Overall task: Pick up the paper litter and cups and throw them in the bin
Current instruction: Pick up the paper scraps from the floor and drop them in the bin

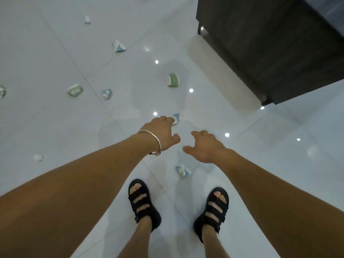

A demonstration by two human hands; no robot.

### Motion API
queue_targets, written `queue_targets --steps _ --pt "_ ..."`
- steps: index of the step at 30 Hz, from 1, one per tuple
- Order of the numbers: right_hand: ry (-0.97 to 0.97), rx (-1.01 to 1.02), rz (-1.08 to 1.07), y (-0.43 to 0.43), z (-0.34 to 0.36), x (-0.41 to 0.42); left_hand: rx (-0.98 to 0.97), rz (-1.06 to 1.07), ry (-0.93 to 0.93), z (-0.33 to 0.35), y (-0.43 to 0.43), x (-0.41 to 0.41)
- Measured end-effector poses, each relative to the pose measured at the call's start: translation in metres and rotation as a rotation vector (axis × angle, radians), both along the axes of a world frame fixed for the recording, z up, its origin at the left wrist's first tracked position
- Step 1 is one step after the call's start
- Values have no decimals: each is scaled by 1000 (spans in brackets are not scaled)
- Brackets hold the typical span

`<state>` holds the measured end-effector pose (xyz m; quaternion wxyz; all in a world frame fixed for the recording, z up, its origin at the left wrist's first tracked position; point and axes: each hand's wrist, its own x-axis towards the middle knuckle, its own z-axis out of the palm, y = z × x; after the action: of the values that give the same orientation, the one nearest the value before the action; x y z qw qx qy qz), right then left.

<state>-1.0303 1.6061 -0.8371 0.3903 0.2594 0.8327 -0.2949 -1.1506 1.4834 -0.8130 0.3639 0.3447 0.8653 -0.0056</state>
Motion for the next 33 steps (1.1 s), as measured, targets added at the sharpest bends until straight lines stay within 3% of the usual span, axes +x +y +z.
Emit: queue_targets --steps 10,19,22,27,30,33 --pt "-63 -35 15 -52 -212 37 -22 -50 -72 -194 -26 22" --pt "5 114 161 -101 -298 90 -9 -49 -191 -273 -69 78" --pt "39 87 28 -109 -314 99 -26 -35 -213 -283 -78 83" --pt "208 -170 -488 -108 -306 74 -12 100 -327 -277 -86 76" --pt "453 -244 -634 -105 -276 50 93 391 -425 -264 -85 61" --pt "569 -265 -582 -103 -257 36 197 670 -463 -256 -76 40"
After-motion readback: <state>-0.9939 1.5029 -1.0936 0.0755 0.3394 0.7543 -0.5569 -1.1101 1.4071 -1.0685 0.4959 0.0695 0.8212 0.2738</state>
